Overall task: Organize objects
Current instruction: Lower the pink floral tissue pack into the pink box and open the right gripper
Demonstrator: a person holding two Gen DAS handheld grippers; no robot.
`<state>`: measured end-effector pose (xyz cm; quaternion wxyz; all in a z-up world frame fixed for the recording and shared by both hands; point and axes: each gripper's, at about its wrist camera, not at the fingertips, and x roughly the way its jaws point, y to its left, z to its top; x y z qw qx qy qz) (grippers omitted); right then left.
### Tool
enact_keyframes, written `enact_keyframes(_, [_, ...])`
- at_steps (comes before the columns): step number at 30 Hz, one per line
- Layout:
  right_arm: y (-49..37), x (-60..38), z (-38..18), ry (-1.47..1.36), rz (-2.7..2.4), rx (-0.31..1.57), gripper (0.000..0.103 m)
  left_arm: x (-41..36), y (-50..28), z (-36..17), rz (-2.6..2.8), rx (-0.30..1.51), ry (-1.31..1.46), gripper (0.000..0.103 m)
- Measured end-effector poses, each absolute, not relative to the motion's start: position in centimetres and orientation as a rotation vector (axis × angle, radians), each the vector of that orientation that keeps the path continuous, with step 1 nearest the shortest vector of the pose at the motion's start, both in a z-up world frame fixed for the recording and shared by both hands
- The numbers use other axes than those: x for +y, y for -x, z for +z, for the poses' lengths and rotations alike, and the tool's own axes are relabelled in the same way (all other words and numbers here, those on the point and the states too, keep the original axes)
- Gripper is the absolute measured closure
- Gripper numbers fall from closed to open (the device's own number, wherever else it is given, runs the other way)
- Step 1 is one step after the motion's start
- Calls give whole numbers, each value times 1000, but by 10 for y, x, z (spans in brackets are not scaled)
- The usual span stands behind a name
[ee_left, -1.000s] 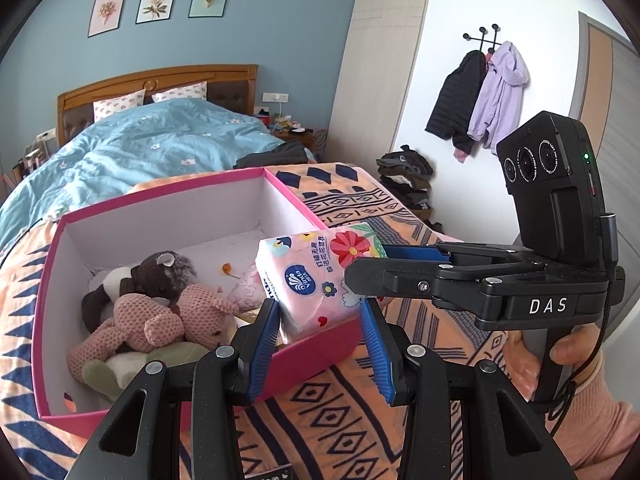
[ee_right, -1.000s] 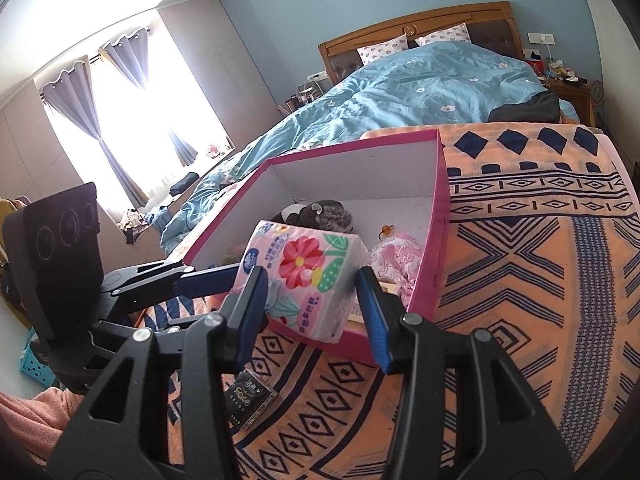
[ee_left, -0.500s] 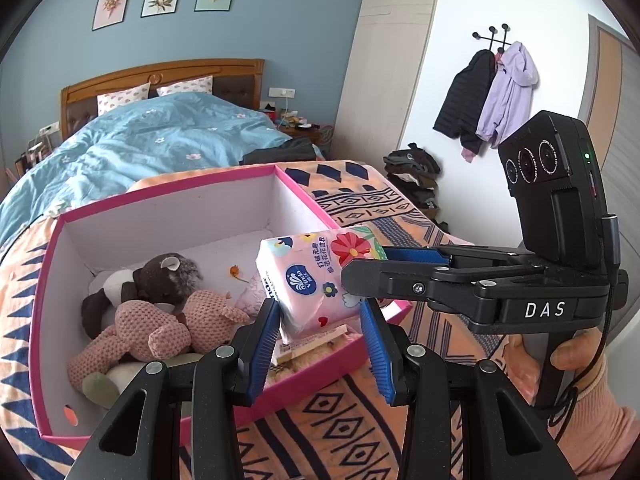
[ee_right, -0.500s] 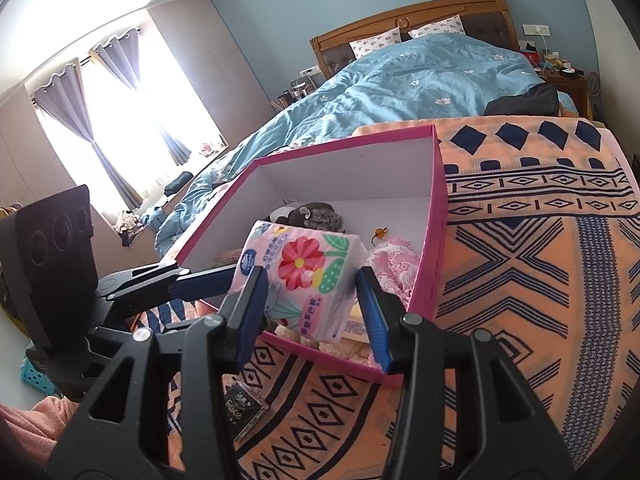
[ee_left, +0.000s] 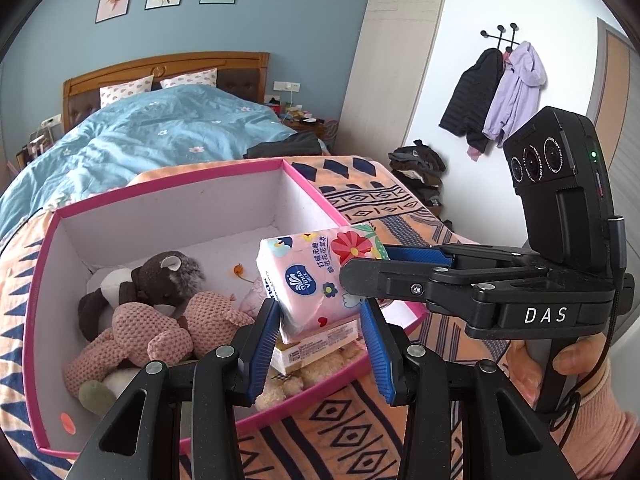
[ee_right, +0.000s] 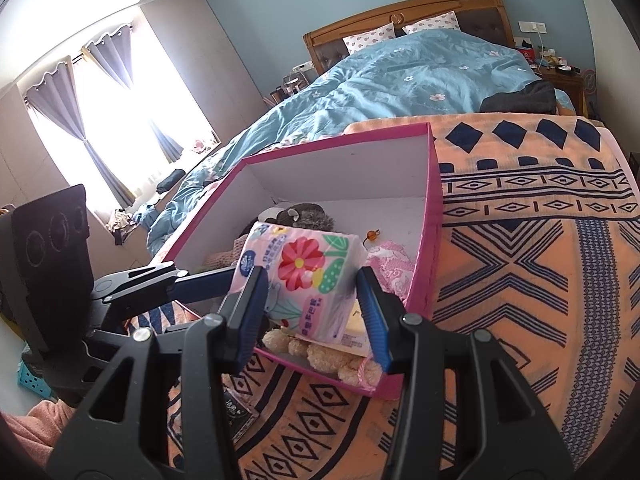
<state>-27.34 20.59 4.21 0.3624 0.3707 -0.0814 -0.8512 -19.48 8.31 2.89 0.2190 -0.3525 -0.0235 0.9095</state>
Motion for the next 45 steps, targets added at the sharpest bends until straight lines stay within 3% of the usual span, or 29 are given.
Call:
enact_keyframes(33, [291, 182, 28, -1011, -2296, -66, 53, 64, 231, -2, 2560, -132, 1107, 61])
enact_keyframes(40, [277, 186, 27, -992, -2276, -77, 51, 55, 210, 6, 2596, -140, 1026, 52])
enact_keyframes(45, [258, 194, 32, -934, -2262, -100, 42, 49, 187, 14, 2594, -142, 967, 47])
